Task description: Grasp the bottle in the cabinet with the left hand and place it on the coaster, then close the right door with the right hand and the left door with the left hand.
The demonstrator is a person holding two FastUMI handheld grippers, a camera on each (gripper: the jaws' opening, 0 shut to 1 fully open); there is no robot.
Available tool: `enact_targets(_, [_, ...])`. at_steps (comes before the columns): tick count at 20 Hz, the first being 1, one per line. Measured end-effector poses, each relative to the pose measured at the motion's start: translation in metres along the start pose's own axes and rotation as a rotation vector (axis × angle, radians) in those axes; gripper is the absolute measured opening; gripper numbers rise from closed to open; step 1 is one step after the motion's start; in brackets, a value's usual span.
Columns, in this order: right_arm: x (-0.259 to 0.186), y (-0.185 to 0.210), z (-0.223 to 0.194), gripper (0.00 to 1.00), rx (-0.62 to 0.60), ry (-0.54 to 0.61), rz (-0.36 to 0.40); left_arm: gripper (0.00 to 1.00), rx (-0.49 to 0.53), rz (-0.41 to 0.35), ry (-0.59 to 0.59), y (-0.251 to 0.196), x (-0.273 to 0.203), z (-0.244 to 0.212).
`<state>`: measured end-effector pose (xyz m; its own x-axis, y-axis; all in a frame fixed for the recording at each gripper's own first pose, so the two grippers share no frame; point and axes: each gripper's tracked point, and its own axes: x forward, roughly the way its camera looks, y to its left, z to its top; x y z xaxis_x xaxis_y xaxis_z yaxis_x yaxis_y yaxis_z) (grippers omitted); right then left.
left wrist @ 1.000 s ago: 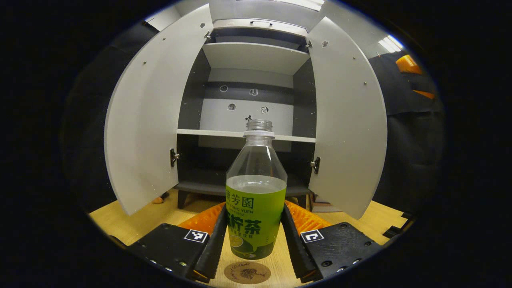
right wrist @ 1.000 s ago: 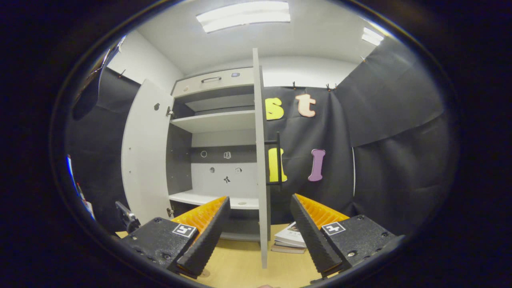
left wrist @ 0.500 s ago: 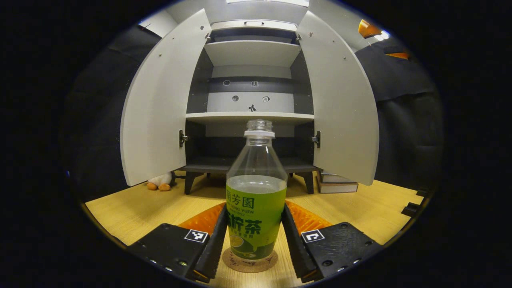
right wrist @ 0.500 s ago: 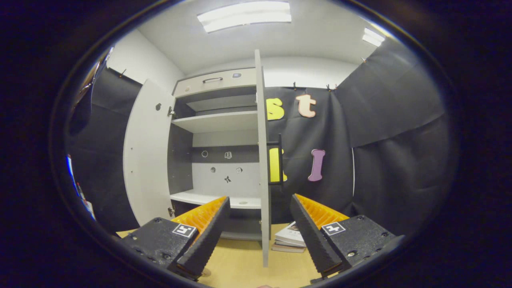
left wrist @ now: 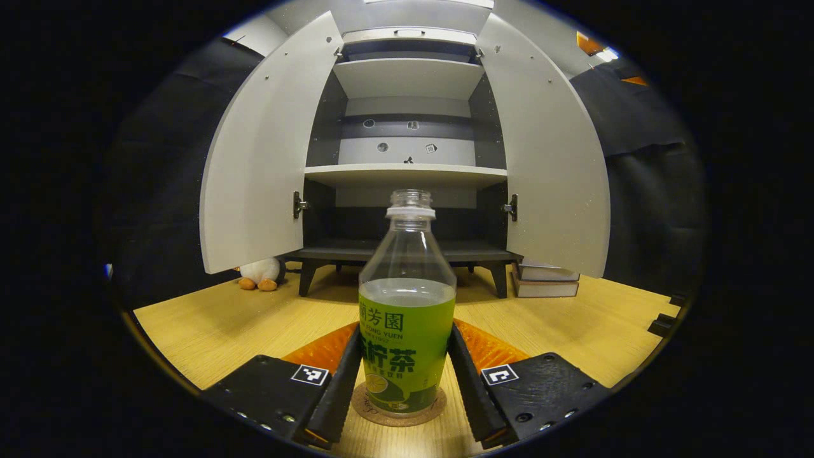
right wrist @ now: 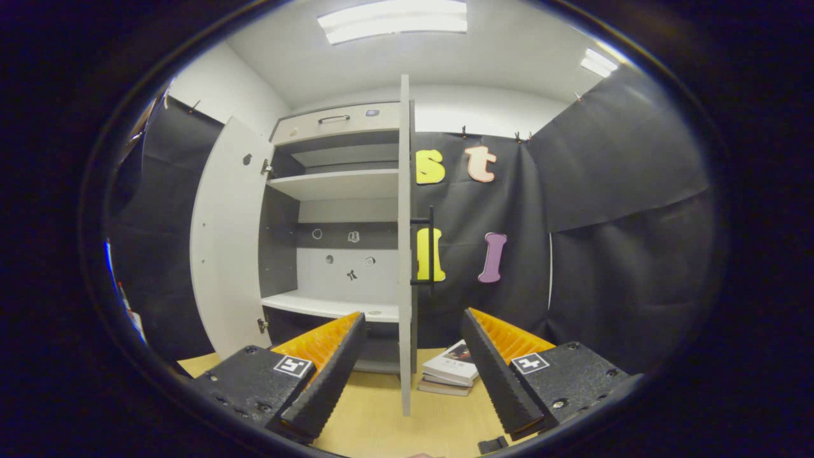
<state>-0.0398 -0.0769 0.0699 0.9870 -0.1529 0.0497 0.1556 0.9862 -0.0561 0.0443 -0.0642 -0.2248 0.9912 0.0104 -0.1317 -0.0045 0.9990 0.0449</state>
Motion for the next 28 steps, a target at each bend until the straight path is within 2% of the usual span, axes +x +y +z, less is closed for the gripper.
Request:
enact_targets(1, [0.000, 0.001, -0.001, 0.99, 0.001, 0.004, 0.003, 0.77, -0.004, 0.000, -0.002, 0.000, 0.000, 0.000])
enact_targets(4, [0.001, 0.005, -0.002, 0.99, 0.002, 0.010, 0.013, 0.77, -0.015, -0.004, -0.011, 0.003, 0.000, 0.004])
enact_targets(8, [0.004, 0.013, -0.003, 0.99, 0.001, 0.011, 0.034, 0.90, -0.031, -0.014, -0.017, 0.004, -0.003, 0.015])
enact_targets(10, [0.009, 0.020, -0.006, 0.99, 0.007, 0.014, 0.049, 0.93, -0.035, -0.022, -0.024, 0.005, -0.005, 0.024])
enact_targets(15, [0.018, 0.032, -0.030, 0.99, 0.058, 0.058, 0.075, 0.95, -0.070, -0.025, -0.079, 0.017, -0.026, 0.080])
enact_targets(17, [0.022, 0.034, -0.037, 0.99, 0.075, 0.060, 0.067, 0.99, -0.105, -0.071, -0.082, 0.014, -0.032, 0.105])
enact_targets(18, [0.023, 0.033, -0.040, 0.99, 0.072, 0.058, 0.056, 0.95, -0.135, -0.116, -0.083, 0.008, -0.036, 0.118])
enact_targets(20, [0.024, 0.034, -0.046, 0.99, 0.058, 0.050, 0.044, 0.95, -0.175, -0.164, -0.082, 0.007, -0.046, 0.141])
enact_targets(24, [0.022, 0.041, -0.059, 0.99, 0.055, 0.046, 0.044, 0.95, -0.173, -0.174, -0.106, 0.015, -0.055, 0.184])
enact_targets(28, [0.021, 0.042, -0.076, 0.99, 0.093, 0.056, 0.023, 0.95, -0.138, -0.194, -0.055, 0.017, -0.062, 0.191])
